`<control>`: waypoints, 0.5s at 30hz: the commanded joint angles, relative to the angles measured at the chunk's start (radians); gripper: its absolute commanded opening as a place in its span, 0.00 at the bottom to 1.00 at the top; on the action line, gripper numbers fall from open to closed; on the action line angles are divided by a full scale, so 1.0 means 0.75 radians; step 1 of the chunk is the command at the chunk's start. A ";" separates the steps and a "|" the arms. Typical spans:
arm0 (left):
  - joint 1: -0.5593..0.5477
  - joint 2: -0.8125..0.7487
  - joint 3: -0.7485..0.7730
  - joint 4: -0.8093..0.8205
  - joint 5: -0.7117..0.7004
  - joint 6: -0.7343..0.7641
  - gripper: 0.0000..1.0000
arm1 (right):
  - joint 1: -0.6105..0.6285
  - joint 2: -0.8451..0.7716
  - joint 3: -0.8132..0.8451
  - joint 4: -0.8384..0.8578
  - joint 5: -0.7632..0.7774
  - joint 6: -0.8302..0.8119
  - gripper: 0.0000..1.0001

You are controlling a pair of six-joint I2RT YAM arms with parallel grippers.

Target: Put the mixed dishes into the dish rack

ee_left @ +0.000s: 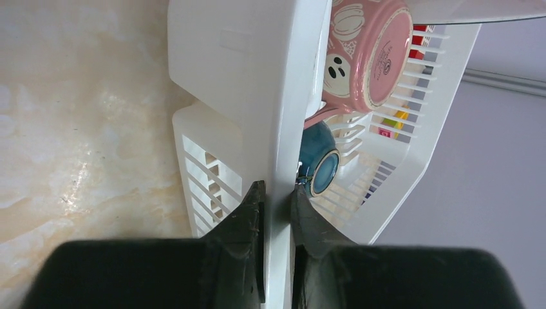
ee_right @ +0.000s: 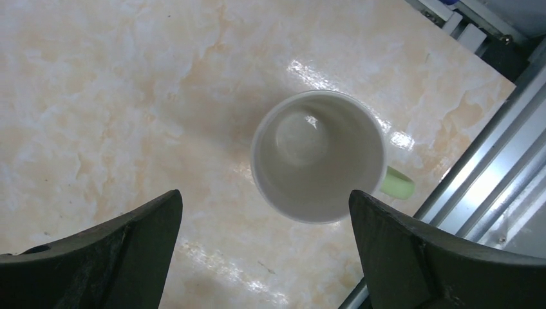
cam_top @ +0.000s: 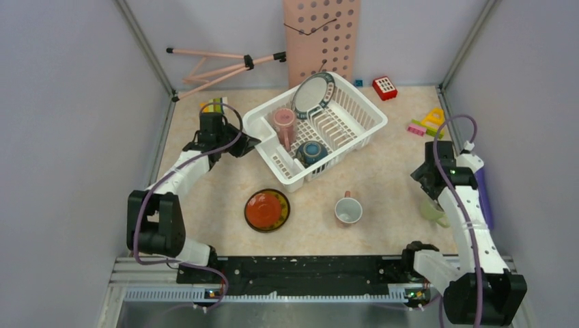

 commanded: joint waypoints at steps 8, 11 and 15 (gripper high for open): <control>0.053 -0.188 -0.106 -0.080 -0.505 0.090 0.11 | -0.046 0.170 -0.095 0.200 -0.039 0.181 0.86; 0.052 -0.226 -0.116 -0.078 -0.540 0.096 0.28 | -0.047 0.183 -0.105 0.211 -0.010 0.216 0.58; 0.044 -0.286 -0.150 -0.029 -0.545 0.091 0.58 | -0.047 0.133 -0.113 0.256 -0.036 0.187 0.01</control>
